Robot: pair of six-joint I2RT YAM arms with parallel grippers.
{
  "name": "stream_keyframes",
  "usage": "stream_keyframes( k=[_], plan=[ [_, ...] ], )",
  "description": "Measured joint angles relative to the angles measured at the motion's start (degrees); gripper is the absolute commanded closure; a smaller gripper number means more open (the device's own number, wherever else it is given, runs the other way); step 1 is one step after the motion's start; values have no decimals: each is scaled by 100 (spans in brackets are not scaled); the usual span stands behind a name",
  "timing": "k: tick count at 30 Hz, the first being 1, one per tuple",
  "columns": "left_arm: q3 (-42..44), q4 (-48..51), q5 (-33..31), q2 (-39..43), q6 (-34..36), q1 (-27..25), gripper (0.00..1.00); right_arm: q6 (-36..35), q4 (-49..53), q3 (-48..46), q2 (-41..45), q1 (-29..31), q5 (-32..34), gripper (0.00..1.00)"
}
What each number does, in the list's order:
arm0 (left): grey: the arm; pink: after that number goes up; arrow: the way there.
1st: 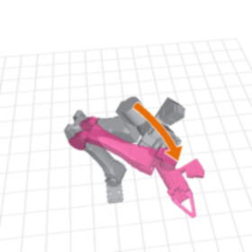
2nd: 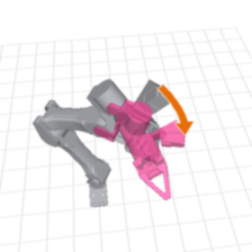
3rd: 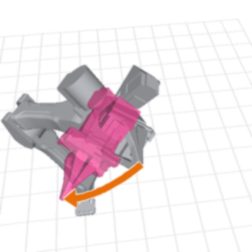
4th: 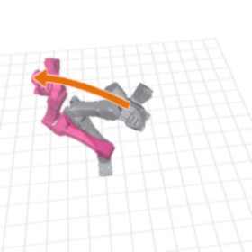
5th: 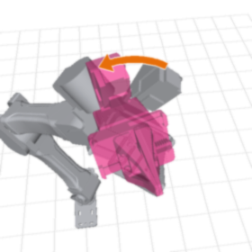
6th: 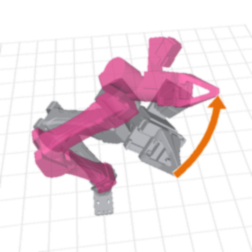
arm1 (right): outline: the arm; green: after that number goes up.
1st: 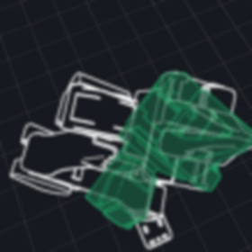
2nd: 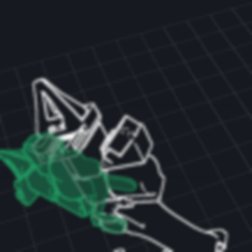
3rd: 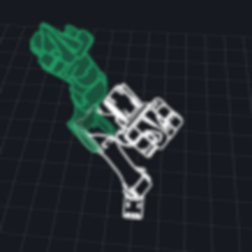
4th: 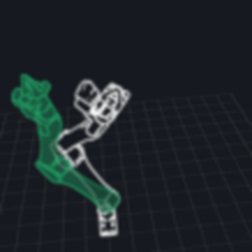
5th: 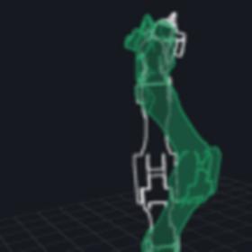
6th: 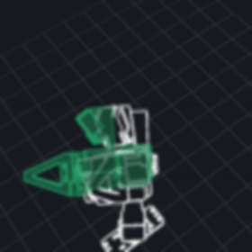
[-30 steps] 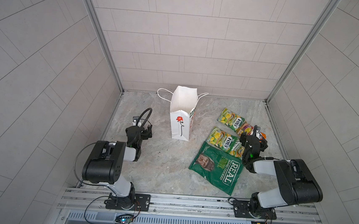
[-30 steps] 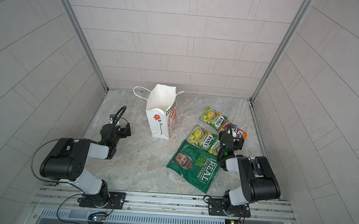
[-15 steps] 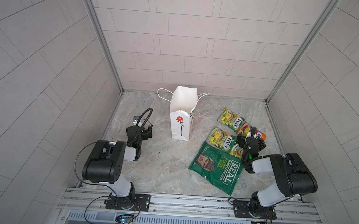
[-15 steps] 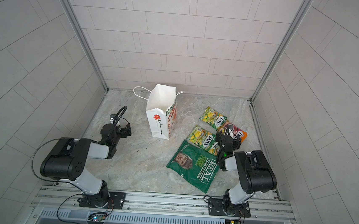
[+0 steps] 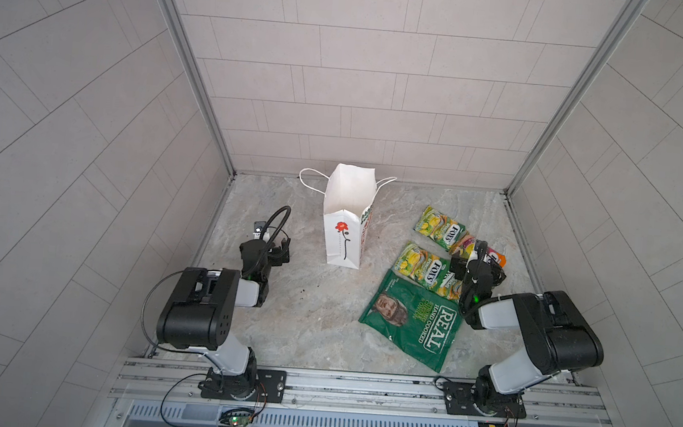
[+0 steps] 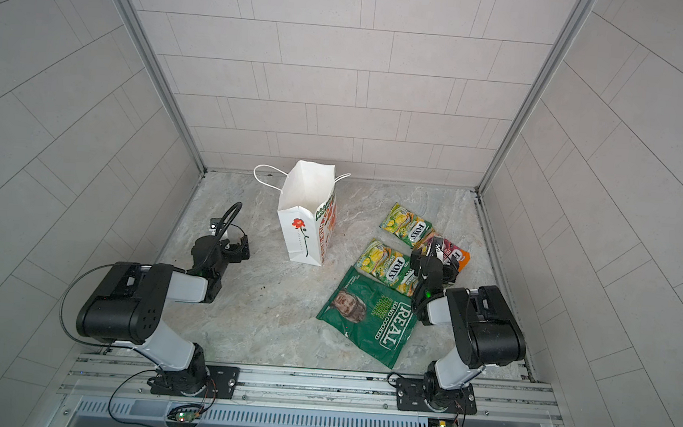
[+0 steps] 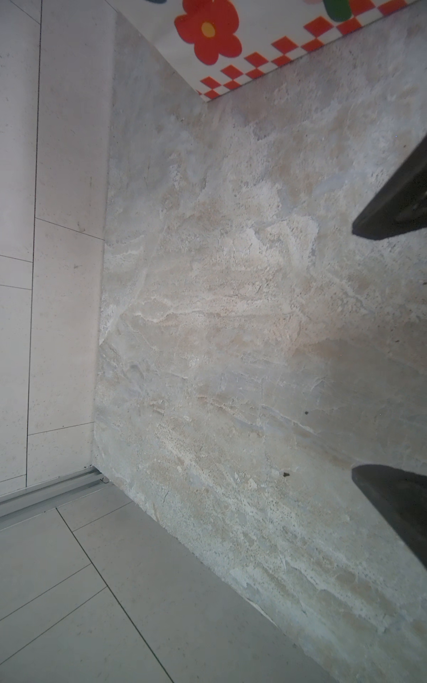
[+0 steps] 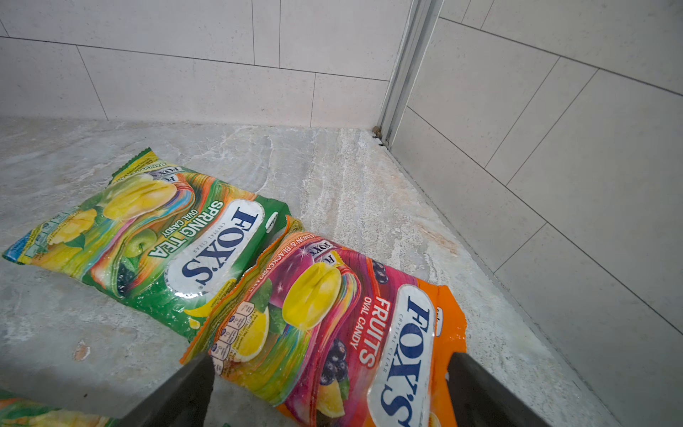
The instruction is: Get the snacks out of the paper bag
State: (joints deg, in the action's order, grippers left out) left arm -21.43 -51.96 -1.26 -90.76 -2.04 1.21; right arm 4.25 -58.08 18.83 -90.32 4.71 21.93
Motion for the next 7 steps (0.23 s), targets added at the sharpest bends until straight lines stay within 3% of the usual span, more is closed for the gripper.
stream_keyframes(
  k=[7],
  plan=[
    [-9,2,4,0,22,-13,0,0,0,0,0,0,0,1]
  ],
)
